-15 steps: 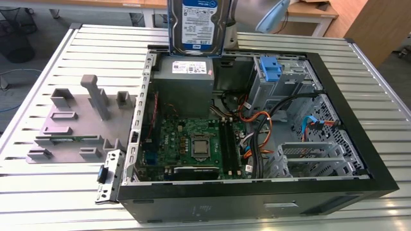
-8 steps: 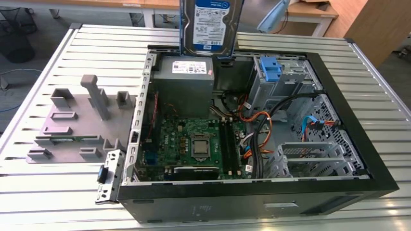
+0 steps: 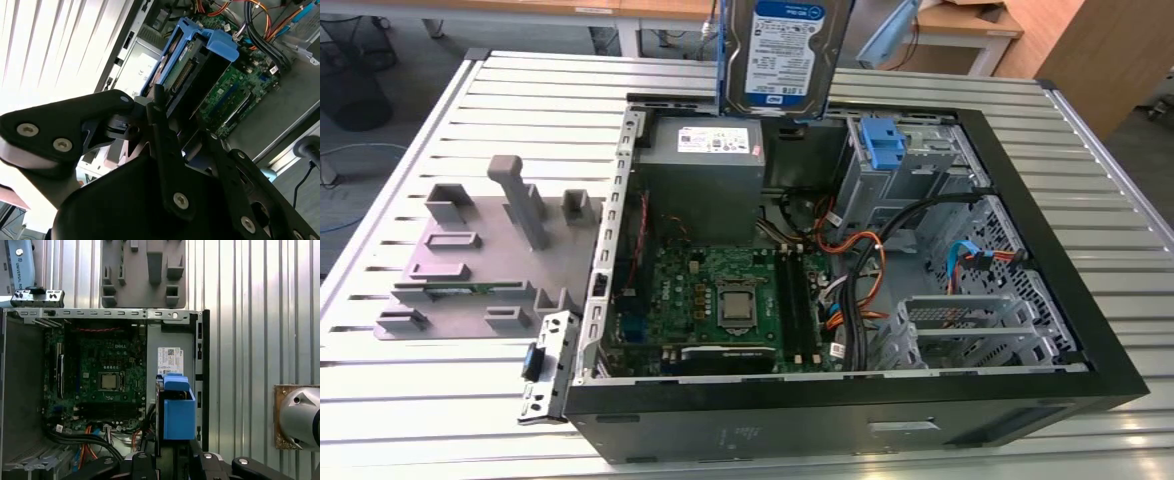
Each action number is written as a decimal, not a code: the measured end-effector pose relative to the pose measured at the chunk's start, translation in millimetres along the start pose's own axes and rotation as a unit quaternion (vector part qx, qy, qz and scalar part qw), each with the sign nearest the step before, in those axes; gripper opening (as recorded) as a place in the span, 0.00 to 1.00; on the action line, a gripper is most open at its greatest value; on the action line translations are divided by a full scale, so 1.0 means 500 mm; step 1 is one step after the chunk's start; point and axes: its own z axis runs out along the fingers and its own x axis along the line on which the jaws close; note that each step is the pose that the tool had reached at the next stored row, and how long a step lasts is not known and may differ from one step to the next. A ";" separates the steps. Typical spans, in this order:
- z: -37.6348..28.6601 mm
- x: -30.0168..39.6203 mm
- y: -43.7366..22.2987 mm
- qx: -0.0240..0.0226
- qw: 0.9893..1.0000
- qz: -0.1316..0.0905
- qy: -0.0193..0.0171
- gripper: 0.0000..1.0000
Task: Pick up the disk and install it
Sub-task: 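Pick up the disk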
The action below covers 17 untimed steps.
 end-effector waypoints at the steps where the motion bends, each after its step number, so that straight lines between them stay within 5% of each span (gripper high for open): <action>1: 0.000 0.000 -0.002 0.000 1.000 0.000 0.000 0.35; 5: -0.001 0.000 -0.018 0.000 1.000 0.000 0.000 0.35; 6: -0.001 0.000 -0.034 -0.001 1.000 0.000 0.000 0.35; 10: -0.002 0.000 -0.053 -0.001 1.000 0.000 0.000 0.35; 17: -0.002 0.008 -0.058 -0.001 1.000 0.000 0.000 0.35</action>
